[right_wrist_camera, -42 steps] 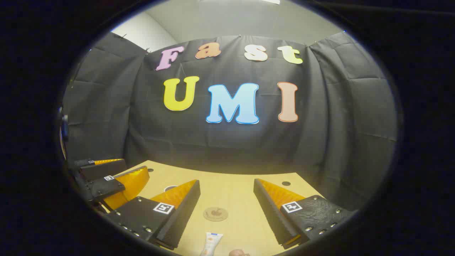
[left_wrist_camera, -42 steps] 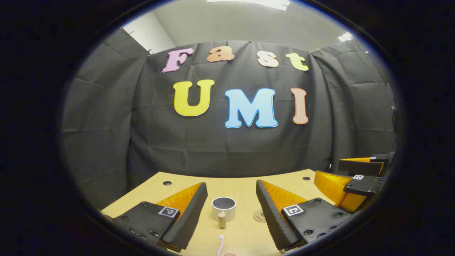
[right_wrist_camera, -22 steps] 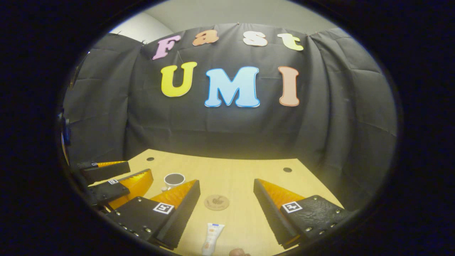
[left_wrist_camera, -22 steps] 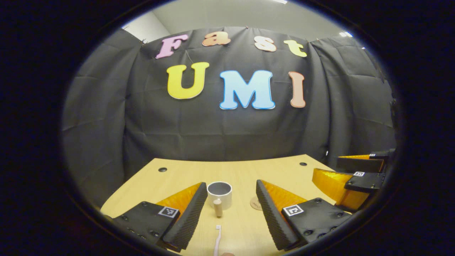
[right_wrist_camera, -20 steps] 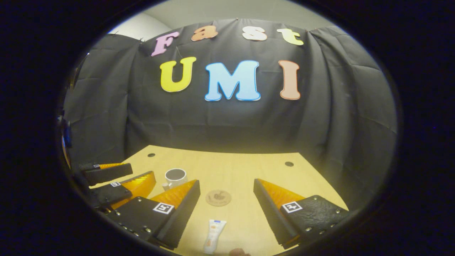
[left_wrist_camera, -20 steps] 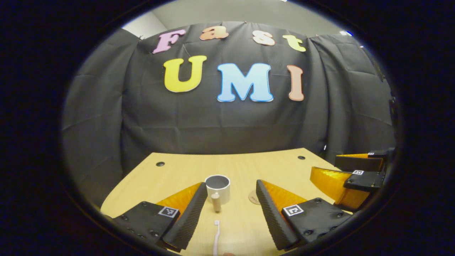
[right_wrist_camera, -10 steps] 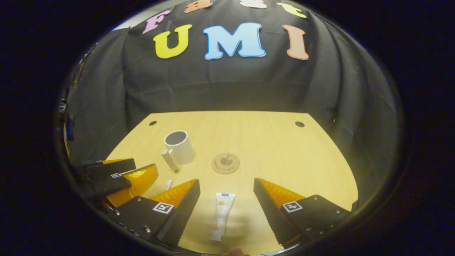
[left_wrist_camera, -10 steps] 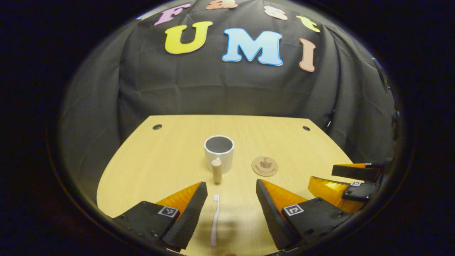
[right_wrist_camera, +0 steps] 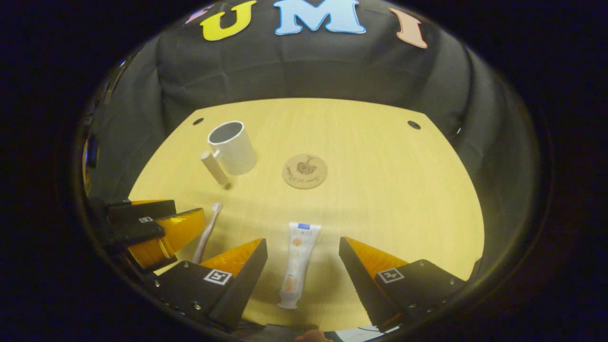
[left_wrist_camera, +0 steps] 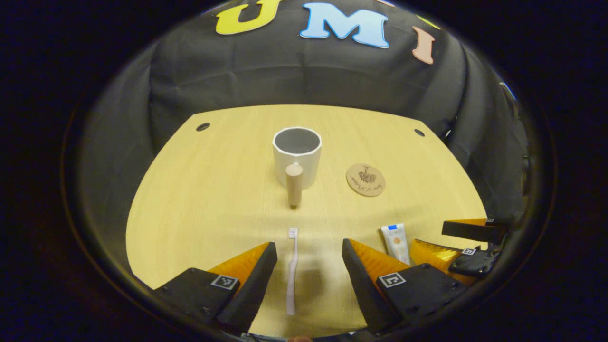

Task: Put the toothbrush and toothpaste on the desktop into the cup, then pick up the cup and place it on the coaster on the desktop.

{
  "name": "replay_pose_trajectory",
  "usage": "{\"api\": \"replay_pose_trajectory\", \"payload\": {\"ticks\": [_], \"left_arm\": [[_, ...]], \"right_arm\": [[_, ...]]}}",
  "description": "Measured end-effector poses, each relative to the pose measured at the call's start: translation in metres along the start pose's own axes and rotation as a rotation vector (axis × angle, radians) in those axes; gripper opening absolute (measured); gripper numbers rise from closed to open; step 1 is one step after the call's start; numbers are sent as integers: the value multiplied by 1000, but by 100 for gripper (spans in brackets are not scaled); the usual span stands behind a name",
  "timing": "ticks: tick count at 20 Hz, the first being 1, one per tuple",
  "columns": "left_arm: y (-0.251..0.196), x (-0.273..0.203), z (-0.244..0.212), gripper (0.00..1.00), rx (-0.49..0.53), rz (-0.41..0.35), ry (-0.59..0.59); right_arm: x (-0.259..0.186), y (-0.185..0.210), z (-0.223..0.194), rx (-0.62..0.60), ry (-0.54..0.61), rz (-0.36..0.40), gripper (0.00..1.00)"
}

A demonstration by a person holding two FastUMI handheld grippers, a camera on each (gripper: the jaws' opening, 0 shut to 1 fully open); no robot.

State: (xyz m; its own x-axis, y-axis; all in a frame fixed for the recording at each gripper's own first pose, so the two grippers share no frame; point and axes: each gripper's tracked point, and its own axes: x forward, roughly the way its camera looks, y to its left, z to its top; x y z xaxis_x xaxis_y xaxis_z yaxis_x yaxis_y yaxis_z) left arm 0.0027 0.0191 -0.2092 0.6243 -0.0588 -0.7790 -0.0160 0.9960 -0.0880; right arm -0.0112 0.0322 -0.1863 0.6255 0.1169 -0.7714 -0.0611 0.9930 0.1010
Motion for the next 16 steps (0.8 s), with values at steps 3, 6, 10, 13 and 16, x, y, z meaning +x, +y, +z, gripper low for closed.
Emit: {"api": "replay_pose_trajectory", "payload": {"ticks": [3,6,10,13,16], "left_arm": [[1,12,-16,91,-18,-8,94],[6,23,-31,92,-29,7,196],[14,28,-55,92,-18,33,340],[17,34,-65,93,-45,43,402],[22,38,-74,93,-58,54,456]], "right_arm": [[12,-1,-14,16,81,4,96],[23,0,-29,33,166,15,96],[34,6,-45,64,256,42,96],[40,11,-51,75,305,50,96],[46,10,-55,79,348,44,96]]}}
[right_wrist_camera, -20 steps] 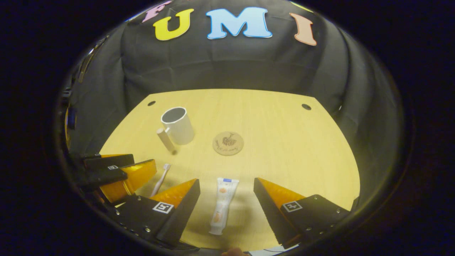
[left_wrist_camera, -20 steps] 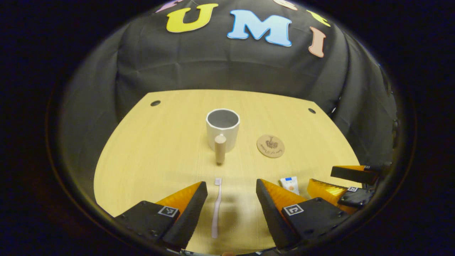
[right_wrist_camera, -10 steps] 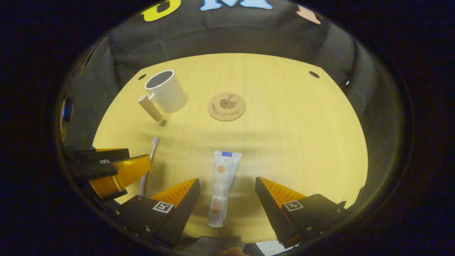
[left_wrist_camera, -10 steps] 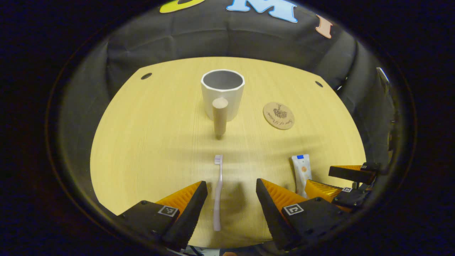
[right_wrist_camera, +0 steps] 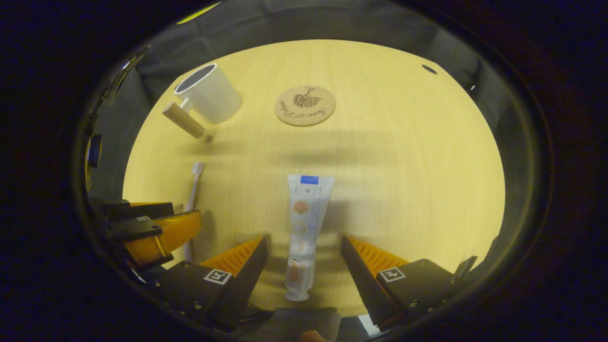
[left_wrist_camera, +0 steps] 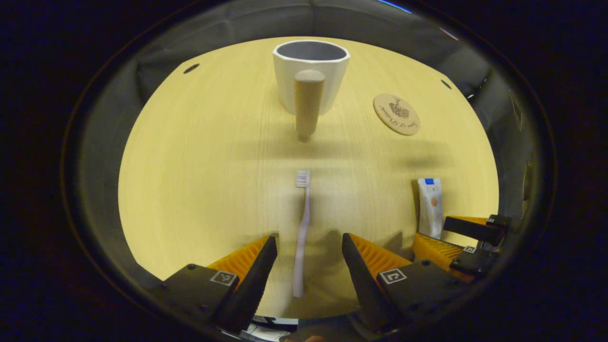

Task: Put the toothbrush and toothpaste on the desktop into the cup, then pick up the cup and place it on the coaster on the desktop.

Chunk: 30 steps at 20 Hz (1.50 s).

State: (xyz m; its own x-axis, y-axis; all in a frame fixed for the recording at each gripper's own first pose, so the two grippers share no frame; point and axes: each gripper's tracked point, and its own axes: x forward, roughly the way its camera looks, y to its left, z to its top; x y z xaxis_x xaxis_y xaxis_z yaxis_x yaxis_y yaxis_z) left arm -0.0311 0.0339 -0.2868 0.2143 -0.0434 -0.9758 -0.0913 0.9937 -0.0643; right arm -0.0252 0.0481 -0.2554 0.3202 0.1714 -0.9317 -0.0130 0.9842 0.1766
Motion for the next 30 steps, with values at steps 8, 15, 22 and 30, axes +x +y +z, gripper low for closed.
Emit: {"api": "replay_pose_trajectory", "payload": {"ticks": [8,15,22,30], "left_arm": [[2,14,-3,92,27,11,75],[8,16,-1,87,35,40,88],[10,18,0,69,29,42,84],[10,15,1,21,30,26,67]], "right_arm": [[12,-2,4,31,61,-11,96],[17,-5,6,4,79,-47,92],[17,-11,6,2,88,-77,73],[17,-19,5,-2,67,-100,34]]}}
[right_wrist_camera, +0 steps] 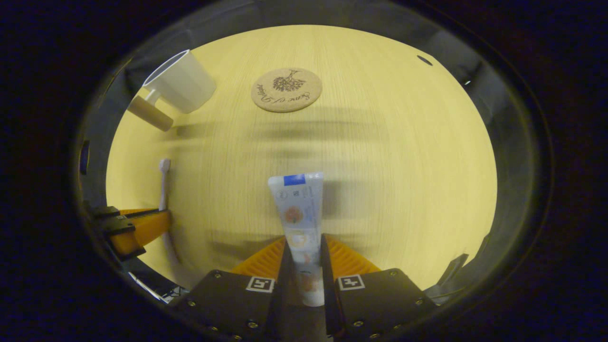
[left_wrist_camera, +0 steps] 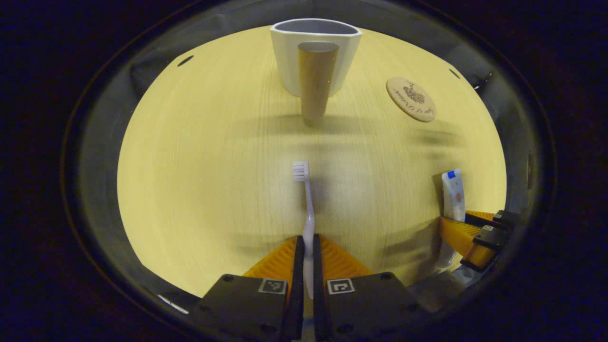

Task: Put the toothbrush and toothpaste on the desktop into the cup, then pick up the cup and place it on the coaster on the desktop.

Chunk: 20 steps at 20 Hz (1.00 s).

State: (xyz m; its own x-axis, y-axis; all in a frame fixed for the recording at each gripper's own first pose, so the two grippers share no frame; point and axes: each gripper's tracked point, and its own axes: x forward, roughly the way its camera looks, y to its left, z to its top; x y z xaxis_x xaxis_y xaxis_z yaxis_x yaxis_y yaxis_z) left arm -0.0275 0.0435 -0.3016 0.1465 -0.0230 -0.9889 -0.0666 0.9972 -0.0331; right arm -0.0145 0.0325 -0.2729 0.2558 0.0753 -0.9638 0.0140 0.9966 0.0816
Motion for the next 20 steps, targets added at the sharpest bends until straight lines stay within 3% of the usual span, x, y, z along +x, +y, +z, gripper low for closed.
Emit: {"api": "replay_pose_trajectory", "payload": {"ticks": [1,2,3,4,7,8,20], "left_arm": [[2,1,-1,22,-1,-2,-2],[1,2,-1,12,-6,-6,-4],[1,1,-1,17,1,-12,-15],[1,0,-2,11,0,-16,-20],[2,1,0,8,-19,-31,-60],[1,0,0,8,-17,-40,-77],[2,-51,4,8,-79,-89,-323]], "right_arm": [[0,1,2,20,-10,5,30],[-1,2,0,18,-9,17,25],[-1,2,1,17,-18,25,25],[-2,2,1,23,-28,35,25],[-5,1,2,35,-67,60,25],[-4,3,2,33,-68,76,17],[-58,15,20,11,-332,166,17]]}}
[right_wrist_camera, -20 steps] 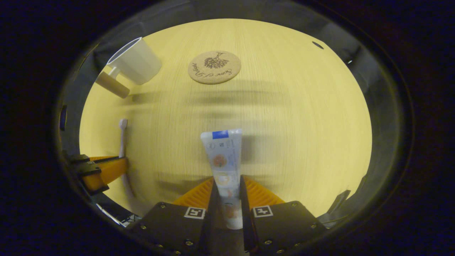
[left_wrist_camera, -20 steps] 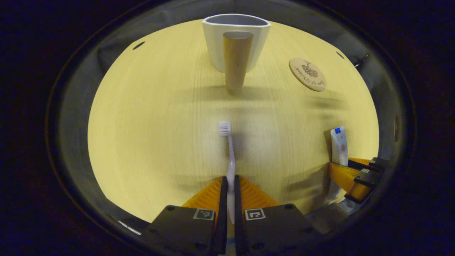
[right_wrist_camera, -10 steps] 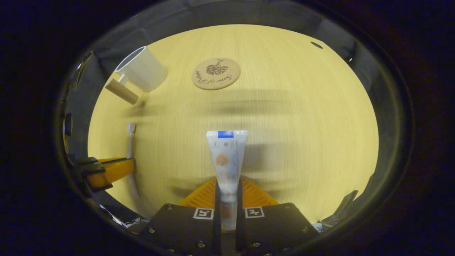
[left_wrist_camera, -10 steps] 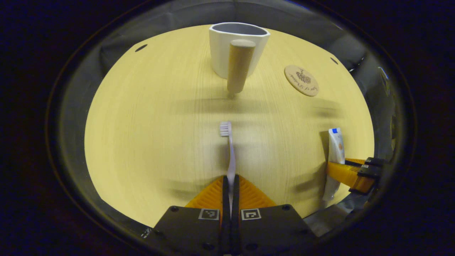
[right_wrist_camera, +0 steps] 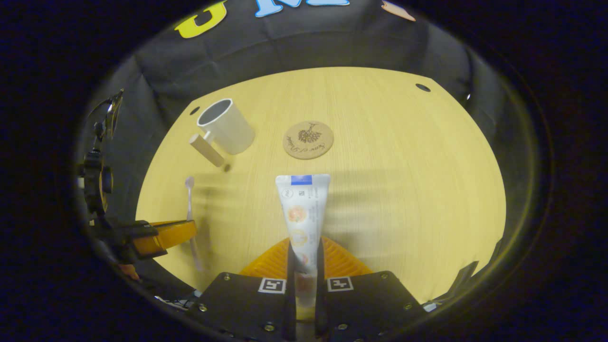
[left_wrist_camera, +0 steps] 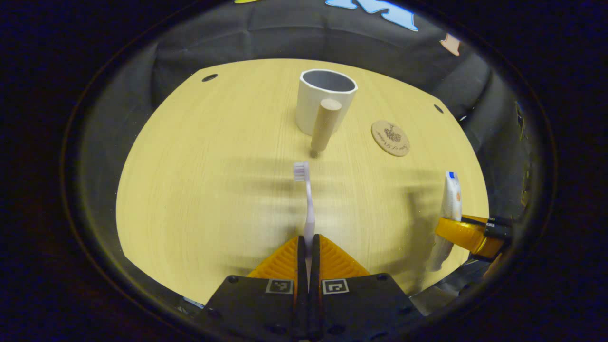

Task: Put the toothbrush and toothpaste on the desktop into the cup, then pick up the cup and place it on the coaster on the desktop.

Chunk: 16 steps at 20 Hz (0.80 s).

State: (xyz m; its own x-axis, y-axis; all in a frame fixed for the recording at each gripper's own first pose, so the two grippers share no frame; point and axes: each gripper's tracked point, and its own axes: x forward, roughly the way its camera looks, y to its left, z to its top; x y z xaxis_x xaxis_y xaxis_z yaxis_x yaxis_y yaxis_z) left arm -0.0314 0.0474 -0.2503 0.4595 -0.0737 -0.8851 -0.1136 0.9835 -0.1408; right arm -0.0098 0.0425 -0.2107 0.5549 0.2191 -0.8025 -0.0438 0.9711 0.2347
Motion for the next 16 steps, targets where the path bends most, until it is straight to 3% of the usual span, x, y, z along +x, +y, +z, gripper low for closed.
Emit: {"api": "replay_pose_trajectory", "payload": {"ticks": [8,12,16], "left_arm": [[-12,-65,53,8,18,-25,-285],[7,-98,73,8,24,-45,-438],[9,-105,100,8,30,-60,-595]], "right_arm": [[-41,12,37,-31,-215,40,17],[-61,17,62,-64,-331,57,17],[-69,20,78,-81,-400,70,17]]}}
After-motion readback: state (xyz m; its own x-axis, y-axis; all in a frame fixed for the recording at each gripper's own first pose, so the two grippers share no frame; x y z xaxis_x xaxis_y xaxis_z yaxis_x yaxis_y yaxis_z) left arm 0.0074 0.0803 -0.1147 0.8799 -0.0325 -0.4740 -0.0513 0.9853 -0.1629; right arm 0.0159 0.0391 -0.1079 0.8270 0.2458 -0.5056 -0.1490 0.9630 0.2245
